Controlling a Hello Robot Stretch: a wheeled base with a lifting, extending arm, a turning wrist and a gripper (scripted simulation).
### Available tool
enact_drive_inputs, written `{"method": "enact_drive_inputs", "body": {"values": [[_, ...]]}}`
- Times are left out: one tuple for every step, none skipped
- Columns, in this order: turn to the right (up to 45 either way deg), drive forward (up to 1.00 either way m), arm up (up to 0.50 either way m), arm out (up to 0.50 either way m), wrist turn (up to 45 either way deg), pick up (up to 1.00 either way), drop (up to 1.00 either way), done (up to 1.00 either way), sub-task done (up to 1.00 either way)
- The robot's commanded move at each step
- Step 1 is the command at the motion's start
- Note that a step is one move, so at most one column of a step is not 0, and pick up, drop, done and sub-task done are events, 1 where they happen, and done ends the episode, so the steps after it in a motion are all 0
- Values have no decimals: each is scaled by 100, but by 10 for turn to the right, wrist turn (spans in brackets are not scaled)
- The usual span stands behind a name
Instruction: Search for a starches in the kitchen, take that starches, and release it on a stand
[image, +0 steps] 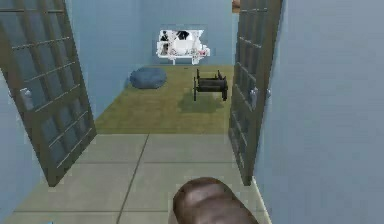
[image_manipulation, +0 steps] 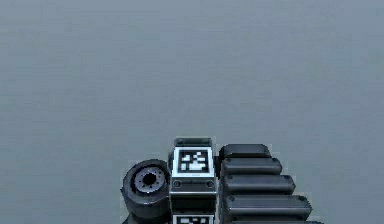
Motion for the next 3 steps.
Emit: {"method": "enact_drive_inputs", "body": {"values": [[0,60,0,0,0,0,0,0,0],[30,0,0,0,0,0,0,0,0],[0,100,0,0,0,0,0,0,0]]}}
